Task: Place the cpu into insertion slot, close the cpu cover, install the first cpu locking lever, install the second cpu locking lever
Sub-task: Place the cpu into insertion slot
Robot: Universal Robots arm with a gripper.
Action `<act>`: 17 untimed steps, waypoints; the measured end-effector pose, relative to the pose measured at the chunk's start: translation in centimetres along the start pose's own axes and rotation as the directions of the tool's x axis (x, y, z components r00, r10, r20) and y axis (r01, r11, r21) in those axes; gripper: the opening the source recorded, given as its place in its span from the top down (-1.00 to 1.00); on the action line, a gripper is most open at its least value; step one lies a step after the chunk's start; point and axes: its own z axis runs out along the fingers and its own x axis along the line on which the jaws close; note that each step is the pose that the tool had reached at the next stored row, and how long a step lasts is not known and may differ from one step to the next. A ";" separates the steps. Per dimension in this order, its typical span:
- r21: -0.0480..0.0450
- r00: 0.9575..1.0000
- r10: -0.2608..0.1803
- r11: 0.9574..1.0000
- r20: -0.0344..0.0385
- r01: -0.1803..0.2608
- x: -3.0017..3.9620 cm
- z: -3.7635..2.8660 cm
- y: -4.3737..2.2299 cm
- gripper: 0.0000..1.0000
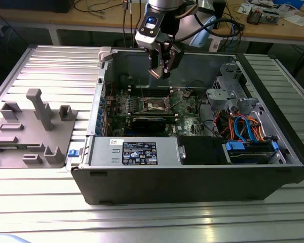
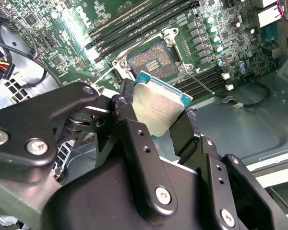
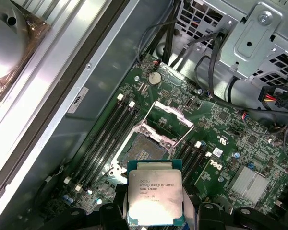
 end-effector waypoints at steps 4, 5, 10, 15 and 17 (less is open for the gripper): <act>0.000 1.000 0.003 1.000 0.000 -0.003 0.00 0.00 0.00 -0.08; 0.000 1.000 0.004 1.000 0.000 -0.004 0.00 0.00 0.00 -0.08; 0.000 1.000 0.010 1.000 0.000 -0.010 0.00 0.00 0.00 -0.08; 0.000 1.000 0.014 1.000 0.001 -0.014 0.00 0.00 0.00 -0.08; 0.000 1.000 0.016 1.000 0.001 -0.016 0.00 0.00 0.00 -0.08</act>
